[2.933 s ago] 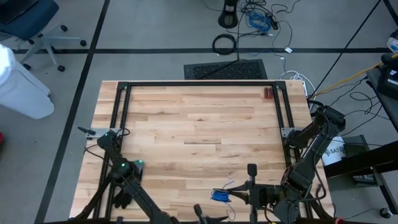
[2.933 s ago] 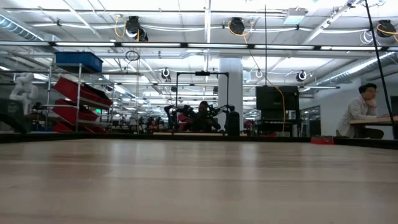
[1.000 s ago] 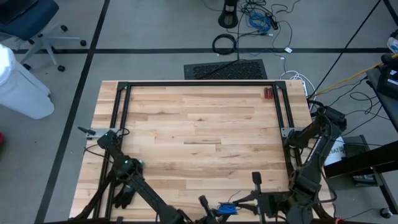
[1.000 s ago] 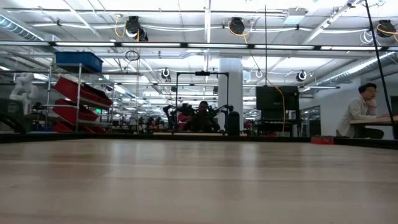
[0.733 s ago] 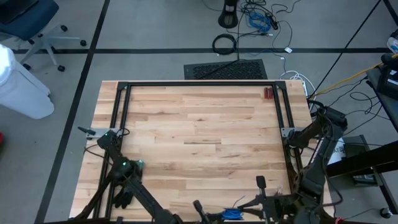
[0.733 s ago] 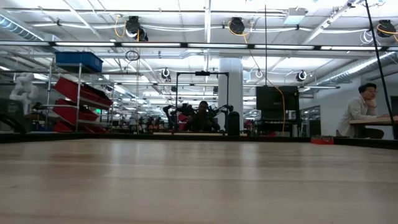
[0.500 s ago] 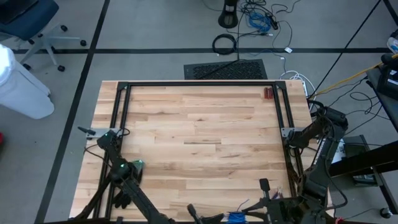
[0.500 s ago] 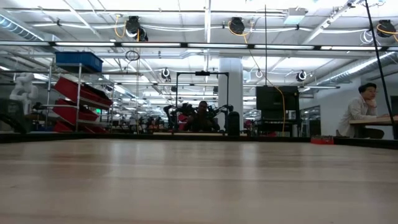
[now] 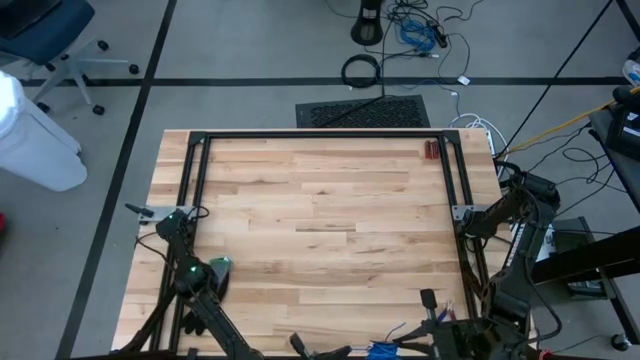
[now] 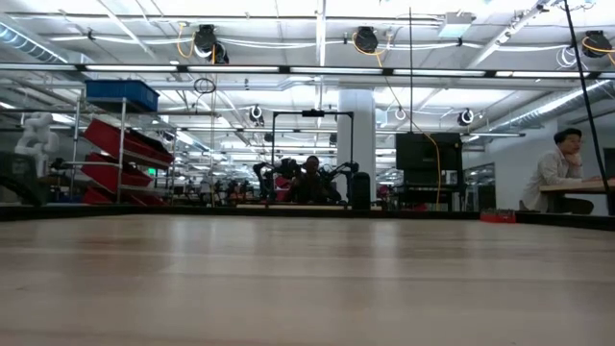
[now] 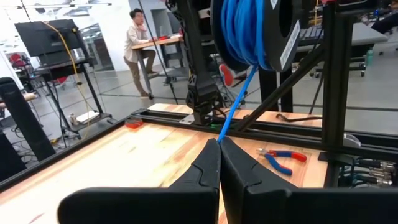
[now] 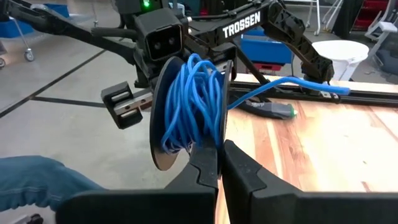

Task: Coil cords
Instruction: Coil the blue wire onto the spool

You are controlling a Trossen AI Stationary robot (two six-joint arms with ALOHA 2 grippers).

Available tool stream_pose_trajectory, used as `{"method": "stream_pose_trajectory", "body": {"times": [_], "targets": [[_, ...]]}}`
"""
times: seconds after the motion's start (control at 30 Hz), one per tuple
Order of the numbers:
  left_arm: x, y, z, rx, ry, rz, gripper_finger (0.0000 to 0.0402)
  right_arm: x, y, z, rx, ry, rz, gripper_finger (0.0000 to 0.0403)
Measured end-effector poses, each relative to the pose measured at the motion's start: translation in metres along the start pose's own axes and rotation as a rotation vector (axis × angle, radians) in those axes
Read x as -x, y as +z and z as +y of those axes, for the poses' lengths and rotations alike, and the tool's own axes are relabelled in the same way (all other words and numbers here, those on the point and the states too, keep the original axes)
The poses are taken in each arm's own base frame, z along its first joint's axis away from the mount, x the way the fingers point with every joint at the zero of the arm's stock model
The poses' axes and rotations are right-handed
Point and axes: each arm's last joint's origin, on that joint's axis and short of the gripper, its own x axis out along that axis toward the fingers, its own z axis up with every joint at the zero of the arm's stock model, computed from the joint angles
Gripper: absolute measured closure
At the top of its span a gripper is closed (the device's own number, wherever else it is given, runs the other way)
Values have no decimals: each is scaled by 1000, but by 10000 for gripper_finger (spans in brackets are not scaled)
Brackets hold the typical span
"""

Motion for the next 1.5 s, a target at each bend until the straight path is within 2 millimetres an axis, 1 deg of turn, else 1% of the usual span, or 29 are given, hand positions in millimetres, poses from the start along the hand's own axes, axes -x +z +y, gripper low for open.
{"method": "stream_pose_trajectory", "body": {"times": [0.5,0.97,1.37,1.5], "targets": [[-2,0,0,-30,11,1,400,1,-14,-7,-34,-49,96,403],[-24,0,5,-99,52,8,400,2,-17,-8,-33,-32,130,403],[-39,3,8,-81,78,9,400,1,-21,-12,-36,-59,165,403],[-40,3,8,-75,80,9,400,-1,-21,-13,-37,-51,180,403]]}}
